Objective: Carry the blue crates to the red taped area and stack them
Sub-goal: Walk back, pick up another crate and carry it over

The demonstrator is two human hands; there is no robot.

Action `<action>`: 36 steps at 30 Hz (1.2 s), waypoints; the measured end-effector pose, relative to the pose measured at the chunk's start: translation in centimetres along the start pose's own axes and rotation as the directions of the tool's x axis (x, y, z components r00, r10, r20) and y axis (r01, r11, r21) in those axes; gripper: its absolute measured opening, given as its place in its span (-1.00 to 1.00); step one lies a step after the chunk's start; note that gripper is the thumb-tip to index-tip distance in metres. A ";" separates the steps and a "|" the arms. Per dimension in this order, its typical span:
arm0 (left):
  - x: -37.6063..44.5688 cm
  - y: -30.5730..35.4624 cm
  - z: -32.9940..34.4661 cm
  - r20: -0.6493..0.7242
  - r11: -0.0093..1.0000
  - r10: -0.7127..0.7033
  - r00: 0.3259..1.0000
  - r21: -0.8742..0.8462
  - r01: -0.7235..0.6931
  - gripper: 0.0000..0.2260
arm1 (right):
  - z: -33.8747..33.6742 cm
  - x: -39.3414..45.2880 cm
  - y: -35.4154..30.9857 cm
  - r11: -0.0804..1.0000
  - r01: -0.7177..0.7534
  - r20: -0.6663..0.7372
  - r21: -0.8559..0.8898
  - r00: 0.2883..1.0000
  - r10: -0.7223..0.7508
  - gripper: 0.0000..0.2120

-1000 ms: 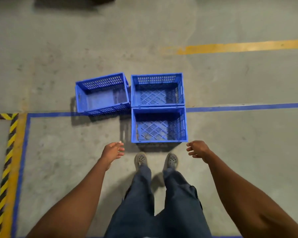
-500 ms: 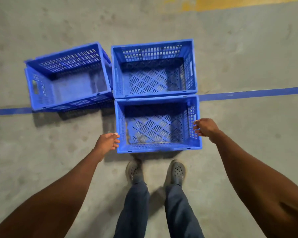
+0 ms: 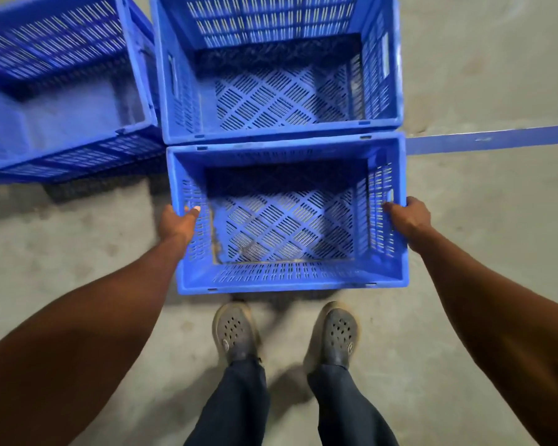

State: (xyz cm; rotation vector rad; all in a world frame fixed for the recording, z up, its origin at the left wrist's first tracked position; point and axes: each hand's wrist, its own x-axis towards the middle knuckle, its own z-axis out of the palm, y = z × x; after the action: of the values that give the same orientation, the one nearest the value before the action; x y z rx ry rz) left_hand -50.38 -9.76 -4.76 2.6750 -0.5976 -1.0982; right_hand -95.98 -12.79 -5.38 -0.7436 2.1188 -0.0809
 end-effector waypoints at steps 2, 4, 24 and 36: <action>1.4 -0.5 -0.1 0.112 0.989 -0.022 0.993 -0.142 0.038 -0.73 | 0.3 0.8 0.2 0.998 -0.030 -0.004 0.060 1.000 0.030 -0.65; 2.2 -0.5 -0.1 0.216 0.969 -0.033 0.976 -0.234 0.085 -0.70 | 0.5 0.8 0.0 0.997 -0.009 -0.043 0.078 0.999 0.012 -0.67; 2.8 -0.4 0.0 0.307 0.962 -0.078 0.948 -0.228 0.153 -0.65 | 0.7 1.3 -1.6 0.890 -0.218 0.208 0.401 0.968 0.143 -0.61; -3.7 2.9 -6.8 0.229 0.973 -0.042 0.972 -0.212 0.092 -0.72 | -4.8 -6.0 -2.5 0.921 -0.146 0.075 0.361 0.989 0.128 -0.70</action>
State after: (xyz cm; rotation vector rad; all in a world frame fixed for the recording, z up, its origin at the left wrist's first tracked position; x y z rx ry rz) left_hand -48.82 -10.63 3.25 2.4159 -0.3943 -1.4079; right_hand -95.70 -12.62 2.66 -0.3699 2.0212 -0.3679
